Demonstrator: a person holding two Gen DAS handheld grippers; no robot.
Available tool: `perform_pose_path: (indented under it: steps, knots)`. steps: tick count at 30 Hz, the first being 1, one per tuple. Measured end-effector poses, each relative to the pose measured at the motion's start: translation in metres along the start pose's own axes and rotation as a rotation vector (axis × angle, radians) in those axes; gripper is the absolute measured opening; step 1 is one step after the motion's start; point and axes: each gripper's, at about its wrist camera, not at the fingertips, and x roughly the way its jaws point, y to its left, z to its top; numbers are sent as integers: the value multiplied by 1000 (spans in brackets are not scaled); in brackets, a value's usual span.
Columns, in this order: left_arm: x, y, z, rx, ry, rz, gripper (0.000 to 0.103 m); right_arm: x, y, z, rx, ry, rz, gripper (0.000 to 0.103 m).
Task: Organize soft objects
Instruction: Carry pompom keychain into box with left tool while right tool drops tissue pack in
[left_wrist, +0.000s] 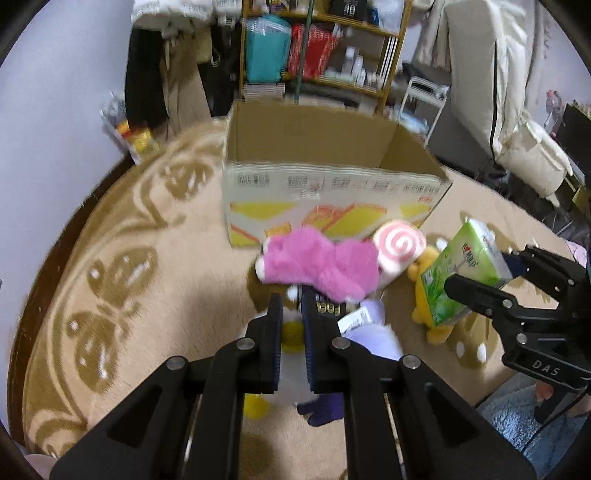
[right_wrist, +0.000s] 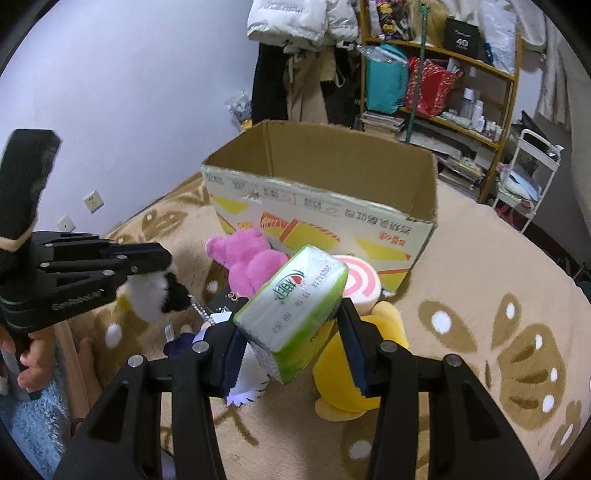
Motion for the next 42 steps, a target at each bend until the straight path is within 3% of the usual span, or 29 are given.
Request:
perform_pose_path:
  steps: [12, 20, 32, 36, 42]
  knots:
    - [-35, -1, 11, 17, -176, 54, 10, -40, -7, 10, 29, -163, -15, 49]
    - [-46, -7, 26, 10, -226, 53, 10, -53, -14, 23, 57, -237, -28, 49]
    - [-64, -9, 105, 18, -371, 46, 10, -59, -24, 58, 38, -301, -75, 49]
    - [-61, -10, 131, 43, -419, 109, 10, -52, -37, 76, 53, -322, -81, 49]
    - [-49, -5, 151, 43, -448, 118, 10, -41, -52, 93, 60, -354, -88, 49]
